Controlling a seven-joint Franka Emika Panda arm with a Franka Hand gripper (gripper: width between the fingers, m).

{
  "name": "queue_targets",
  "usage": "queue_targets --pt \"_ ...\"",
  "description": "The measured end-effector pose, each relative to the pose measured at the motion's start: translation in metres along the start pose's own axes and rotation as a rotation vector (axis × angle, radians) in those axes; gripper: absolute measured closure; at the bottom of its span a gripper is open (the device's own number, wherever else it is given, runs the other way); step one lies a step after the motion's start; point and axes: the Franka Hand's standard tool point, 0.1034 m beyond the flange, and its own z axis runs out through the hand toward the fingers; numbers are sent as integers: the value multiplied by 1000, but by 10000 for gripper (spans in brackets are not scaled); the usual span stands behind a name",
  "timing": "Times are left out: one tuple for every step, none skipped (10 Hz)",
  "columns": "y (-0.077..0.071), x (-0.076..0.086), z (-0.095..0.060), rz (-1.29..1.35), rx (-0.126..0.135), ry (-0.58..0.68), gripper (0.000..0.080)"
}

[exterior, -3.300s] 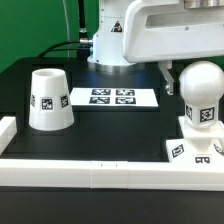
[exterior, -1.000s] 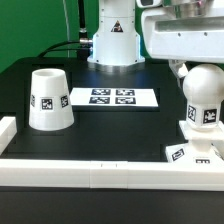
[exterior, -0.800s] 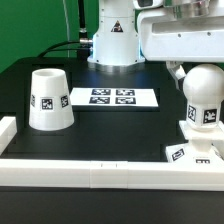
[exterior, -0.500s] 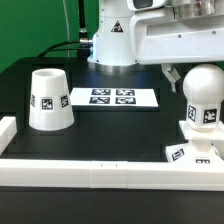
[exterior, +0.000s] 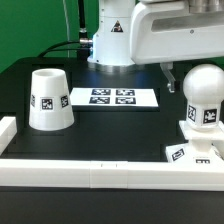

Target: Assemble lamp

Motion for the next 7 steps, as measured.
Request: queue_targets --pt "1 0 0 -90 0 0 101" --pt "2 0 0 -142 0 0 101" --pt "2 0 0 -188 -1 0 101" --pt "3 0 0 -253 -1 0 101" --pt "3 0 0 -308 -4 0 101" --pt "4 0 1 -439 -23 1 101" --pt "4 1 2 -552 -44 5 101"
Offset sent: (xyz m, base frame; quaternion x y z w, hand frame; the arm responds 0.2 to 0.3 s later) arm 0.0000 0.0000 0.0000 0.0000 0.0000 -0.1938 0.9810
